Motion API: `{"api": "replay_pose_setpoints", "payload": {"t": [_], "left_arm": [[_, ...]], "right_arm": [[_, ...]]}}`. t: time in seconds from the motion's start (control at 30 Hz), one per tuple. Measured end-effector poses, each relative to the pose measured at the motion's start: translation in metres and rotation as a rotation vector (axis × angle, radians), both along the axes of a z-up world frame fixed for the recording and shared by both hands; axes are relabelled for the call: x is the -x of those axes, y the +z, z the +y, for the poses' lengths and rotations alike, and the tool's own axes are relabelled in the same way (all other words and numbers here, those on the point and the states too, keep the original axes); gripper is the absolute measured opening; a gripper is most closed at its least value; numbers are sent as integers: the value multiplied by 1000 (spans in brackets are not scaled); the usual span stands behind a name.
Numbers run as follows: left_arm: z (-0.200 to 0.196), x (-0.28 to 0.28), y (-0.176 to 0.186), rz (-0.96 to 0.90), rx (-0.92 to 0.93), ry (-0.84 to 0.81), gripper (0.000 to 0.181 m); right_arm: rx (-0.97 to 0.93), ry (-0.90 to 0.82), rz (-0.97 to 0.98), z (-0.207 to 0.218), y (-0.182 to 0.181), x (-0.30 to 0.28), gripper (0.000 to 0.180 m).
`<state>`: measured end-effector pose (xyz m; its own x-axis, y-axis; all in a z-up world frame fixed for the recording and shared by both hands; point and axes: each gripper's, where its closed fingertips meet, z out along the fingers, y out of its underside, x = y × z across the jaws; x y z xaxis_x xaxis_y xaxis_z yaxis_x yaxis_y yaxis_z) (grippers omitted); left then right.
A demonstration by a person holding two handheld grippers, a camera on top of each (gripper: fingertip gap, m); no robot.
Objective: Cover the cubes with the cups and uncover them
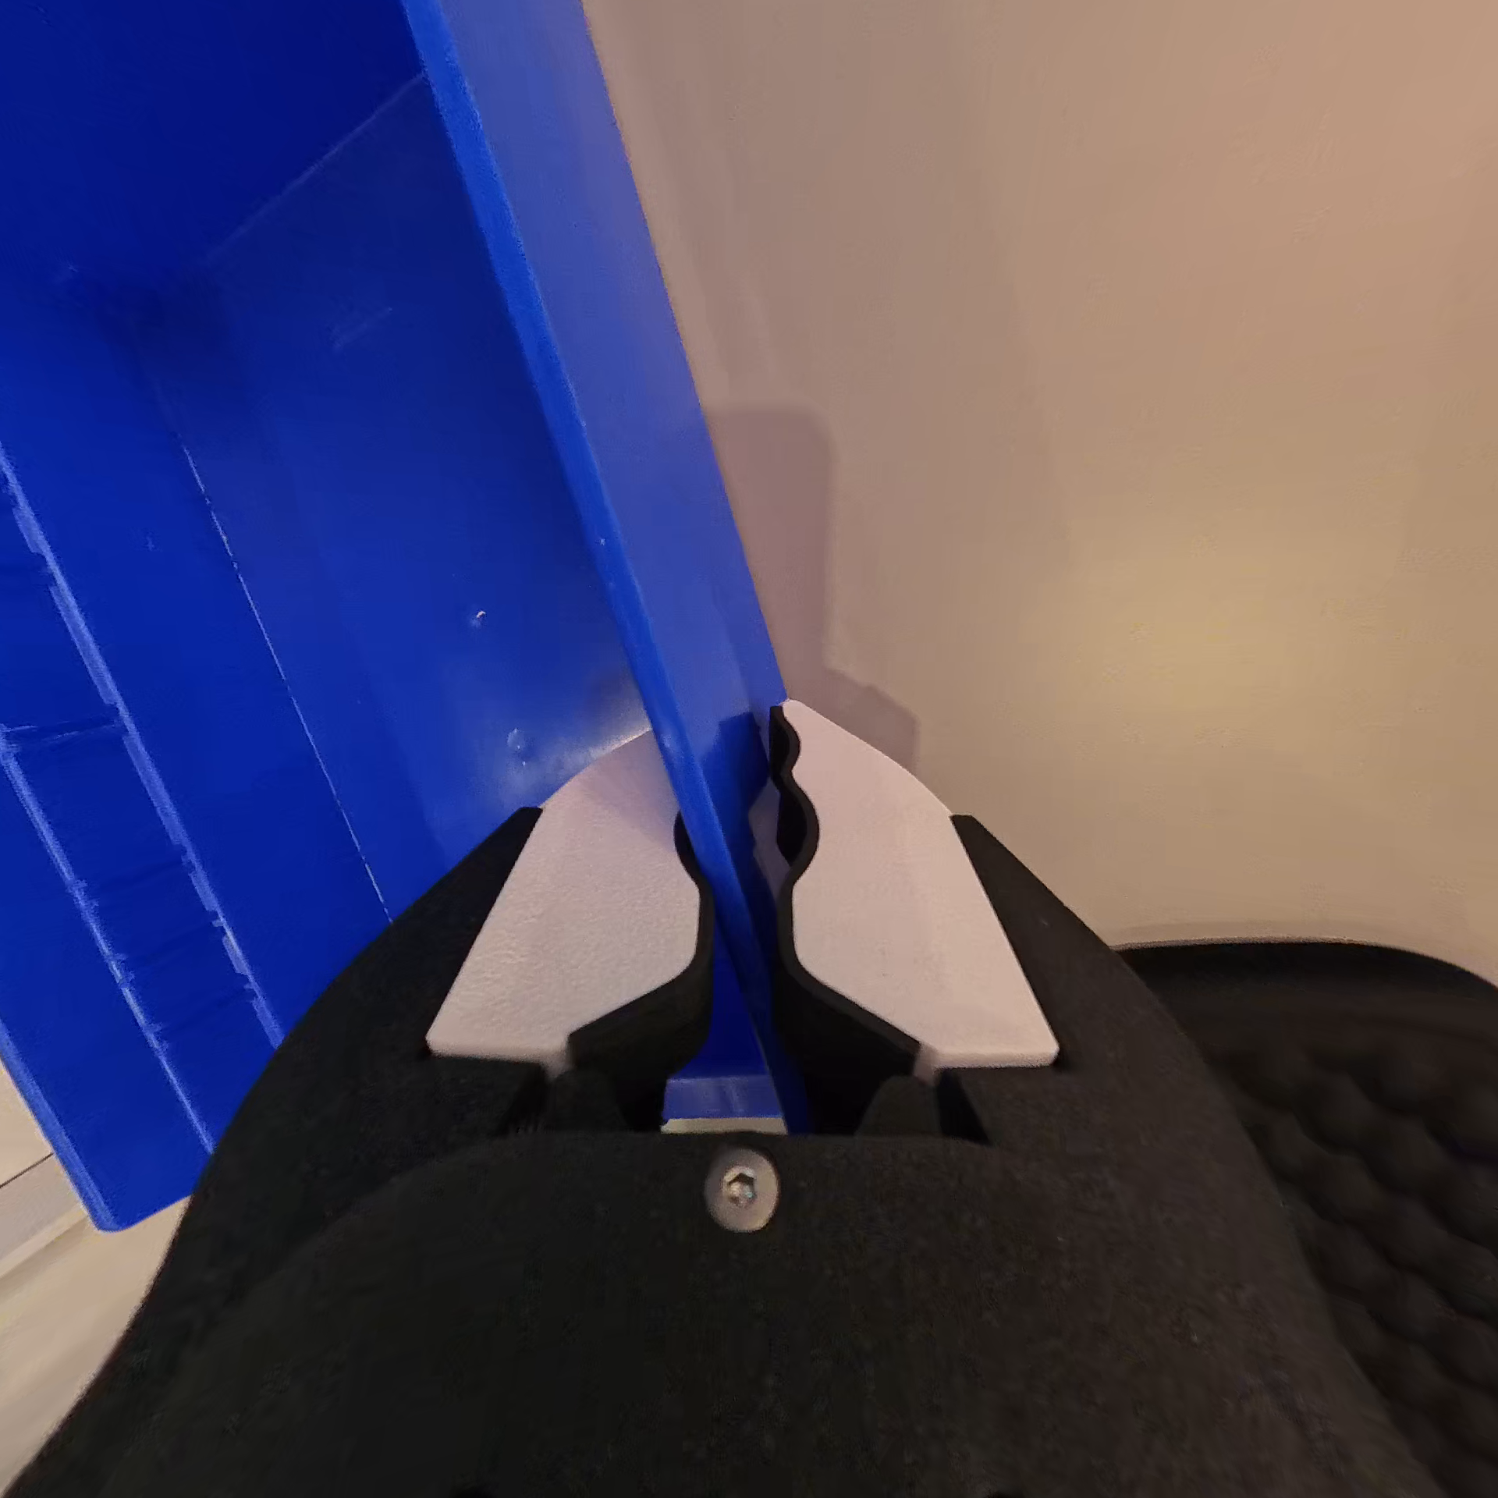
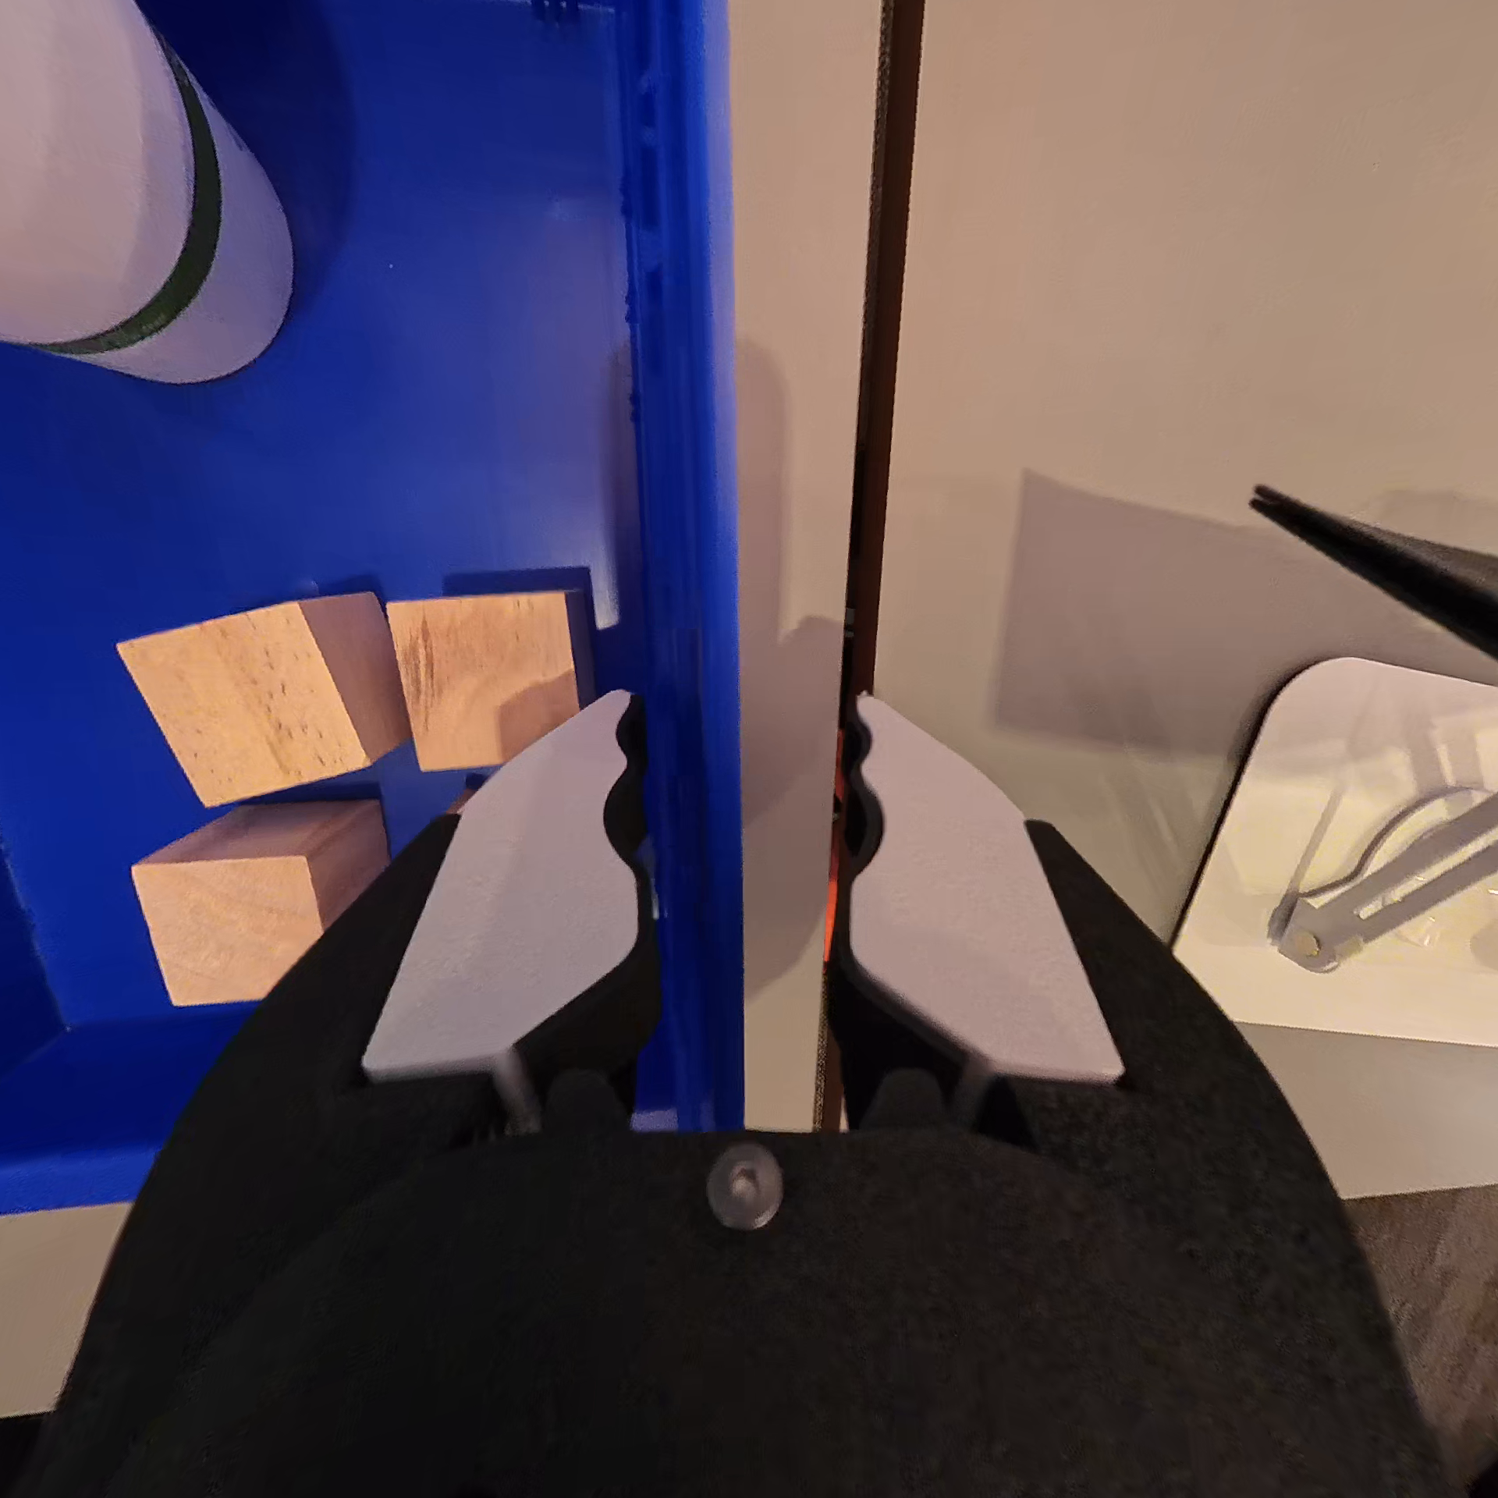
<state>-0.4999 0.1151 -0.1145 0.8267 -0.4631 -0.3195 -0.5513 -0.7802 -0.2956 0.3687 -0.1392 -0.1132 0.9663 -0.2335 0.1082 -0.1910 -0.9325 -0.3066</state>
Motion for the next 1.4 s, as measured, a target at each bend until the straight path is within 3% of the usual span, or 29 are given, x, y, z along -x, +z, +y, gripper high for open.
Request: {"api": "replay_pose_setpoints", "payload": {"t": [0.77,1.13,1.4], "left_arm": [[-47,-175,-3,-6,13,-196,10],[-100,-261,-5,-6,17,-316,13],[-134,-356,-7,-209,70,-429,28]], "right_arm": [[37,19,52,28,-11,6,36],[104,9,88,28,-17,4,34],[124,-27,83,28,-19,0,24]]}}
